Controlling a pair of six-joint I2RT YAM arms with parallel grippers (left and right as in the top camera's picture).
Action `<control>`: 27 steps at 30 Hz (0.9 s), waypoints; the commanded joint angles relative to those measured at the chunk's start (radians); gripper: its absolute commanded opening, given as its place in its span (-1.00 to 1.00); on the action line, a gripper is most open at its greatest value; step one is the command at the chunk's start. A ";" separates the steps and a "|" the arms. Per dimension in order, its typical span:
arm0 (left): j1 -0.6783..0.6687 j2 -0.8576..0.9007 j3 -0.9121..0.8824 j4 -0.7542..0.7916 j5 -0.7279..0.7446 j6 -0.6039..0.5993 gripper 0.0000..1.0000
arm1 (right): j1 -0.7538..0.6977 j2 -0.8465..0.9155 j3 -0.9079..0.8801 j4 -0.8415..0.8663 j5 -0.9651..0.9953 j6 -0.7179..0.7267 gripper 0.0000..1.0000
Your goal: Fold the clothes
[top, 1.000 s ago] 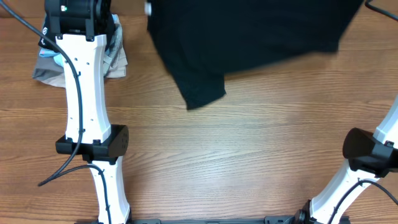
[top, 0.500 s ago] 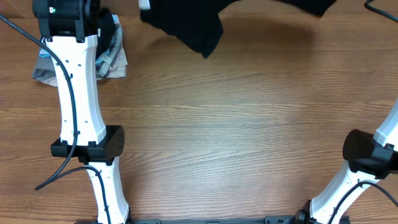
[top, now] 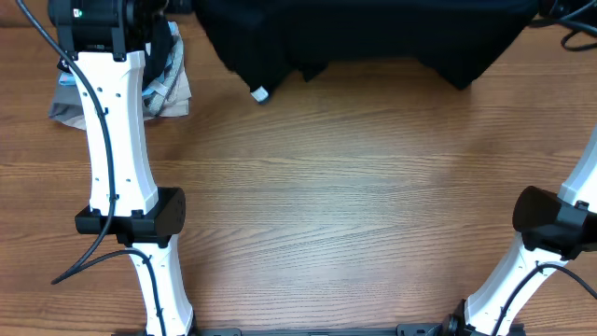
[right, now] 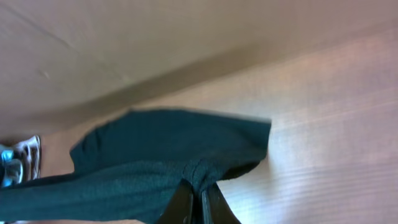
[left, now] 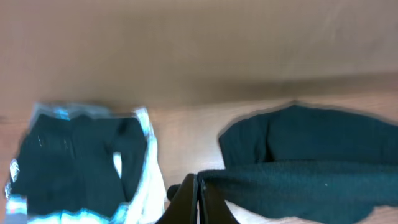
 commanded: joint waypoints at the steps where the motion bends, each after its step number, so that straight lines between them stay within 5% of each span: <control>1: 0.015 -0.030 0.003 -0.066 0.017 -0.019 -0.92 | -0.008 -0.026 0.016 -0.046 0.019 -0.028 -0.93; 9: 0.016 -0.053 0.004 -0.283 0.071 -0.038 -0.92 | -0.016 -0.130 0.016 -0.215 0.048 -0.048 -0.92; 16: 0.013 -0.136 -0.018 -0.293 0.234 -0.038 -0.92 | -0.018 -0.330 -0.047 -0.240 0.133 0.029 -0.92; 27: 0.006 -0.345 -0.465 -0.293 0.228 -0.036 -0.92 | -0.018 -0.696 -0.702 -0.239 0.190 0.061 -0.92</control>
